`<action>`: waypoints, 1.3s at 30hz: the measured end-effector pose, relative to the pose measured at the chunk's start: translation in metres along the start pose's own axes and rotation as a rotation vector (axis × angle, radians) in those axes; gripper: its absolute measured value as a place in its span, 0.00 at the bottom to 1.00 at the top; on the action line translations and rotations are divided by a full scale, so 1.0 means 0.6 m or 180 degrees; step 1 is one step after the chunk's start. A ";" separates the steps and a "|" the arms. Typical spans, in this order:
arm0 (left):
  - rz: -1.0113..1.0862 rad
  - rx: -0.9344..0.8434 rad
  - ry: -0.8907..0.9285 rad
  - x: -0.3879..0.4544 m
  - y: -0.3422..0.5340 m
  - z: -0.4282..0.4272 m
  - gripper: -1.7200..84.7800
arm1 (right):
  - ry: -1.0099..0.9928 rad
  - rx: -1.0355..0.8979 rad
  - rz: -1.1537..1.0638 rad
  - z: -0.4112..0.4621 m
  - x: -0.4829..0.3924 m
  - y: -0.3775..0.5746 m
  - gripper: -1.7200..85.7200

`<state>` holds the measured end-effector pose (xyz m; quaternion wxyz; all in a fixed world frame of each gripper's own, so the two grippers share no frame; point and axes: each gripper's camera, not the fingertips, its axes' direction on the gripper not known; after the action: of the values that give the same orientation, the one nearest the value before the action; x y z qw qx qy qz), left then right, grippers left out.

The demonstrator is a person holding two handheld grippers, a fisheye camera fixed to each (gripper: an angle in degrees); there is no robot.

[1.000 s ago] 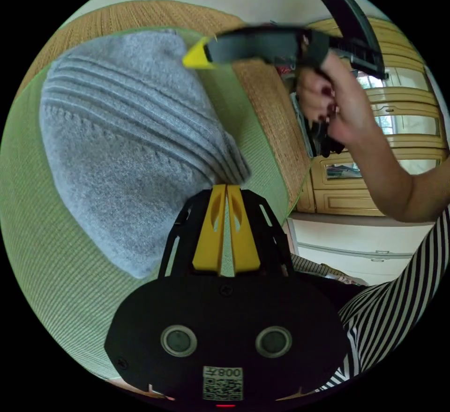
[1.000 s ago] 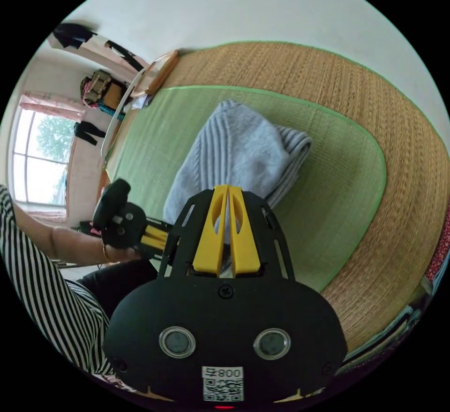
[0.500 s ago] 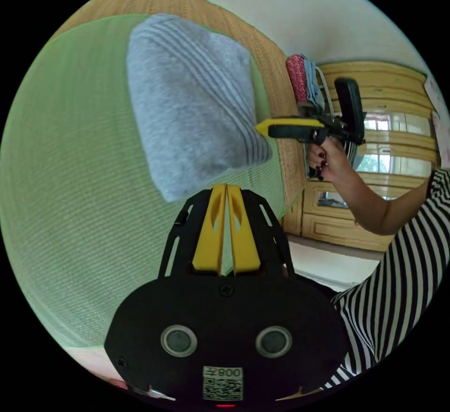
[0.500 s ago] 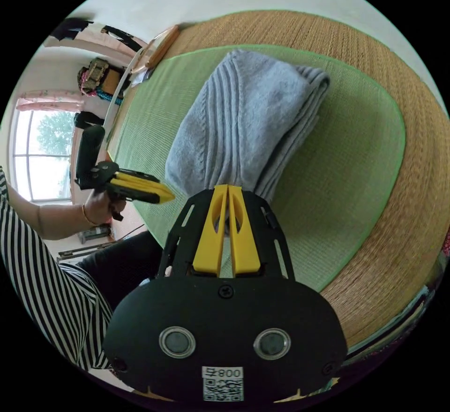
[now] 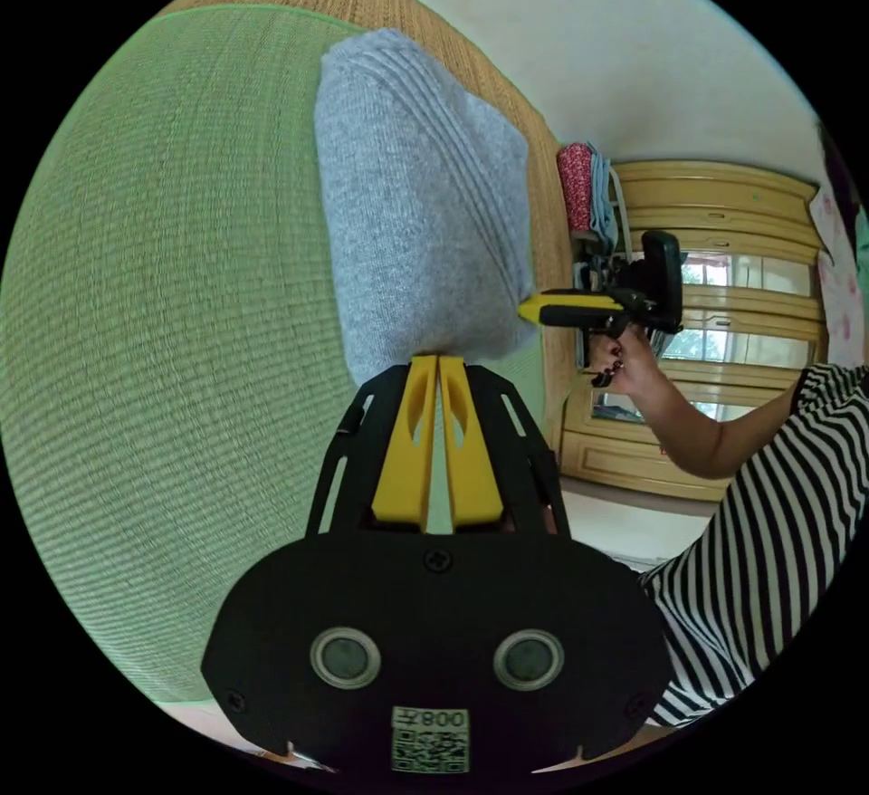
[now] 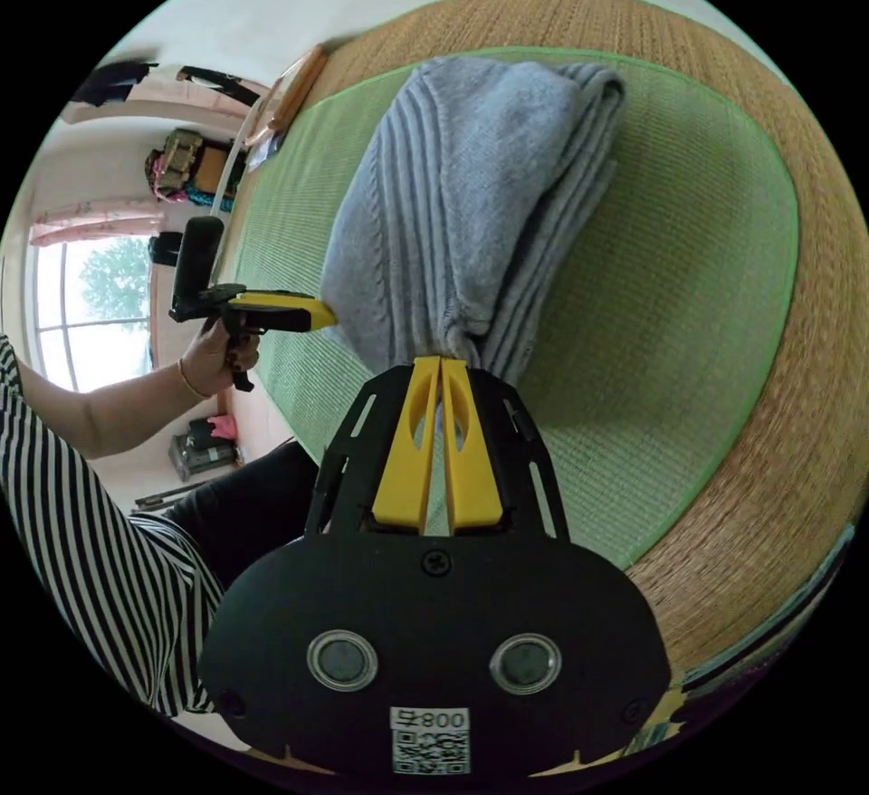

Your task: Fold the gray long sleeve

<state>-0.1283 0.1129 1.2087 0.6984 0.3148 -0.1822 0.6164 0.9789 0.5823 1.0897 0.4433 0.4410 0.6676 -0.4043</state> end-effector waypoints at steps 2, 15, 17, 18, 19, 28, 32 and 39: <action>-0.0074 -0.0032 0.0038 -0.020 0.011 -0.018 0.02 | 0.0037 -0.0004 0.0027 0.000 0.011 0.006 0.02; 0.0079 0.0114 -0.0124 -0.071 -0.004 -0.124 0.02 | 0.0316 0.0786 0.0076 -0.098 0.085 -0.095 0.02; -0.0061 0.0165 0.0047 -0.090 -0.005 -0.139 0.03 | 0.0178 0.0592 0.0156 -0.081 0.123 -0.117 0.03; -0.0069 0.0173 0.0028 -0.092 -0.004 -0.145 0.03 | -0.0119 0.0659 0.0186 -0.089 0.142 -0.117 0.03; -0.0065 0.0185 0.0015 -0.095 -0.001 -0.157 0.03 | -0.0151 0.0709 0.0183 -0.101 0.150 -0.108 0.03; -0.0697 0.0226 0.0654 -0.194 0.008 -0.205 0.21 | -0.0957 0.0591 0.0621 -0.134 0.210 0.061 0.18; -0.0834 0.0202 0.0977 -0.227 -0.017 -0.188 0.22 | -0.1026 0.0406 0.0888 -0.120 0.241 0.108 0.22; -0.0866 0.0283 0.1325 -0.247 -0.055 -0.175 0.22 | -0.1569 0.0297 0.1081 -0.117 0.311 0.155 0.21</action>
<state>-0.1362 0.0708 1.0290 0.7828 0.2331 0.0369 0.5757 1.0095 0.7170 0.9185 0.6325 0.4548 0.4372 -0.4494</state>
